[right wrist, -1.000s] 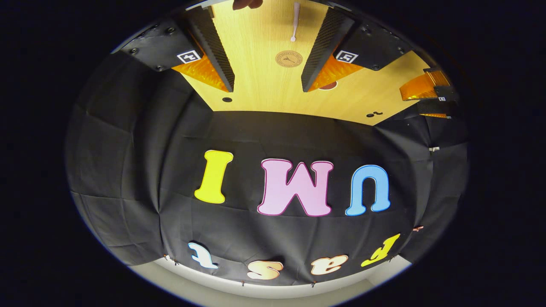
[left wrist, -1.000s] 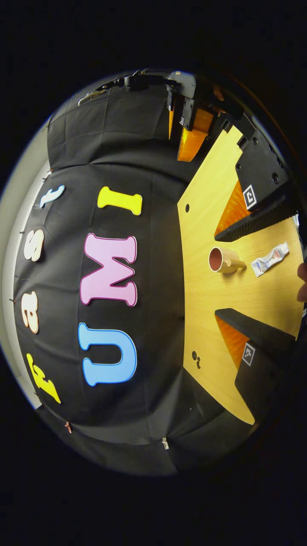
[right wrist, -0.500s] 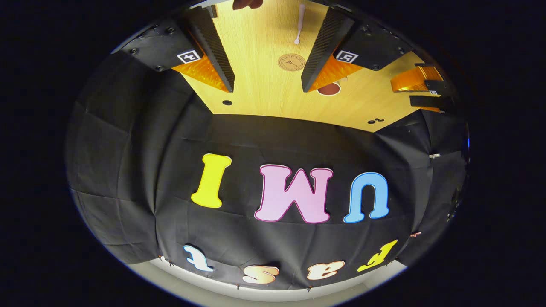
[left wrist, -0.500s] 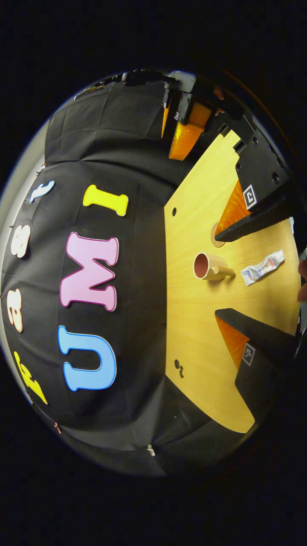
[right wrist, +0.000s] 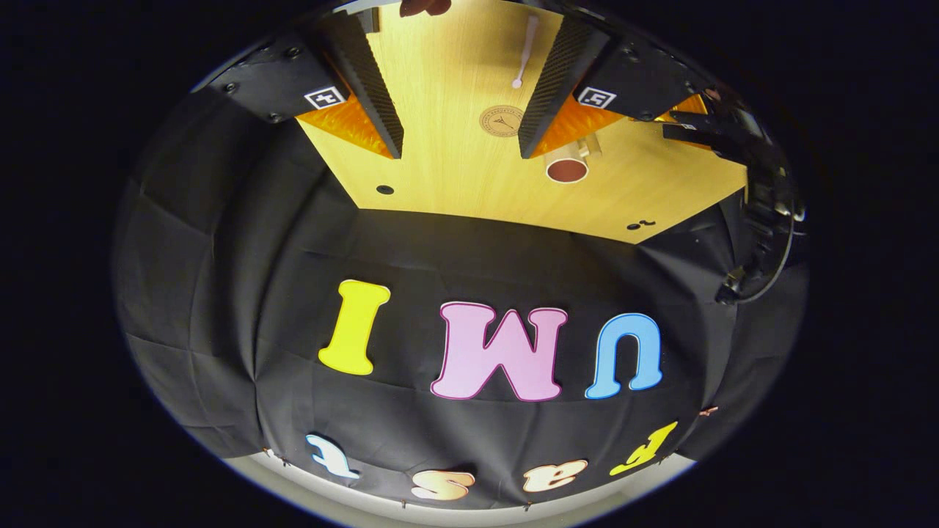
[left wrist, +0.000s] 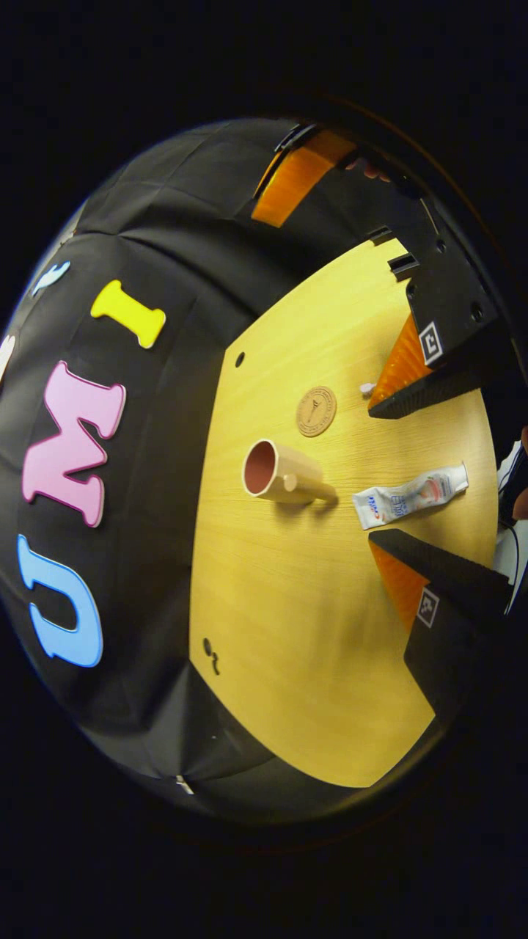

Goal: Put the toothbrush and toothpaste on the desktop into the cup, then pick up the cup and place it on the coaster on the desktop.

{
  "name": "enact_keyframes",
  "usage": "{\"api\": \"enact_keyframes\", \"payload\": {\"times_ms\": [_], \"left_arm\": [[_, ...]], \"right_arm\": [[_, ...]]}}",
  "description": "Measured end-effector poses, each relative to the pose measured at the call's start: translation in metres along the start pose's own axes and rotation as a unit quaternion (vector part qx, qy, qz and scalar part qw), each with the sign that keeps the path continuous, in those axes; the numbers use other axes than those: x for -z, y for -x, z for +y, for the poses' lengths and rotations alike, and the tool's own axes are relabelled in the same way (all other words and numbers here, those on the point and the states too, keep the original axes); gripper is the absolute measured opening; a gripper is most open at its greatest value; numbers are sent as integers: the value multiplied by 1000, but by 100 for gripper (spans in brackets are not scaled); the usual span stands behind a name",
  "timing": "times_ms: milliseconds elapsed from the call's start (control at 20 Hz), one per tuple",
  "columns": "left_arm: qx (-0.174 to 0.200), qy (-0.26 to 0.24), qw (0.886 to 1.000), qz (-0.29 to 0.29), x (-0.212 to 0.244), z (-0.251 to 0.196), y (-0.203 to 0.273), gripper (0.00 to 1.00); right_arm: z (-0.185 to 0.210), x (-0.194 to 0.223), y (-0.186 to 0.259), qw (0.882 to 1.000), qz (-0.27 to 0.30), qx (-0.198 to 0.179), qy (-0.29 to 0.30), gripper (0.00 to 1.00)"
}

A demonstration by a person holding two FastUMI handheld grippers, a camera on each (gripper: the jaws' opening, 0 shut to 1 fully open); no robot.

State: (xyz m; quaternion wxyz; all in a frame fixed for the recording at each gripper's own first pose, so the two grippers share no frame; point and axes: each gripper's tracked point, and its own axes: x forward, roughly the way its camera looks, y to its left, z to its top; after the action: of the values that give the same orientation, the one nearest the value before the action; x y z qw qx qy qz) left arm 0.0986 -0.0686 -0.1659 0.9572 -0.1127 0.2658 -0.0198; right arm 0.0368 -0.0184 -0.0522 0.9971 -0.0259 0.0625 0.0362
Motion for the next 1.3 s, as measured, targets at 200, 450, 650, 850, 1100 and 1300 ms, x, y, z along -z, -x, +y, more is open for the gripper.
{"api": "enact_keyframes", "payload": {"times_ms": [200,450,650,850,1100,1300], "left_arm": [[-29,20,998,47,25,13,-30,92],[-34,48,992,112,53,15,-57,89],[-46,34,988,147,61,18,-74,87],[-57,23,985,164,62,17,-88,81],[-83,-12,974,212,70,18,-87,52],[-105,-36,963,245,75,19,-86,29]], "right_arm": [[-15,14,-9,1000,20,-4,-4,97],[-28,33,-24,999,43,-15,-6,97],[-33,50,-32,997,64,-28,-11,97],[-36,59,-38,996,75,-36,-20,97],[-36,71,-41,995,88,-40,-33,97],[-18,95,-40,987,130,-68,-59,97]]}}
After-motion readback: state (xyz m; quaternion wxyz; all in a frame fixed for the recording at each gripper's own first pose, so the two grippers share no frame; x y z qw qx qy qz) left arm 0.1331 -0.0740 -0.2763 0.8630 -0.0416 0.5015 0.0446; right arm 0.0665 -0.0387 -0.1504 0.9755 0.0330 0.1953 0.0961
